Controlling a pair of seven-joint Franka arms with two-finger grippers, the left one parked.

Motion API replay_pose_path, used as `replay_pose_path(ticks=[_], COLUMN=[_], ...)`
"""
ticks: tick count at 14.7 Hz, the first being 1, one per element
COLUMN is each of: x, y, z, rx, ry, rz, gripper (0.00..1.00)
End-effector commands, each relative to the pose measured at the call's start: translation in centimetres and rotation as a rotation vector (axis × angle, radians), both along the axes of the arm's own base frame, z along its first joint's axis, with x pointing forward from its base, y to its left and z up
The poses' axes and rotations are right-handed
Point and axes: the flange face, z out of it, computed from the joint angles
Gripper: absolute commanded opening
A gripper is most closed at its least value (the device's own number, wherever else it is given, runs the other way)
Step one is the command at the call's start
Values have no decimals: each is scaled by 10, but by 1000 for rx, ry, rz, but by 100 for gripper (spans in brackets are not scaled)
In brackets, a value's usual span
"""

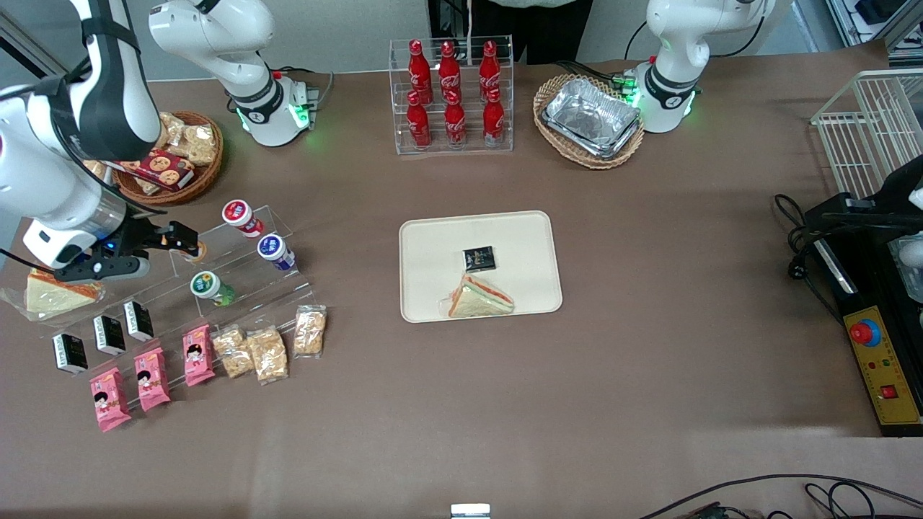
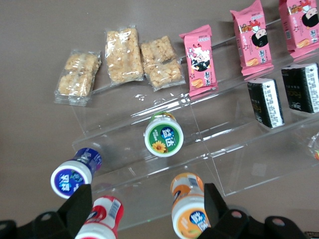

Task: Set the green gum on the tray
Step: 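Move the right gripper down to the green-labelled gum bottle on the rack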

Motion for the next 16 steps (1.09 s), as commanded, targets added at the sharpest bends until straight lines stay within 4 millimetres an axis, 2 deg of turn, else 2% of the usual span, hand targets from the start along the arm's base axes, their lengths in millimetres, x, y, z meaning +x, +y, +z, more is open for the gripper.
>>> replay_pose_path(ticks=[1,6,9,11,16], x=[2,2,8,11,4], y=[-3,-3,-7,-19,-17], z=[-32,-73,-91,-106,-133], rx=[-6,-8,-10,-11,-13], ry=[-12,-32,-32,-24,-53], rz=[-3,-1,6,22,26], gripper=[100,100,100,100,100])
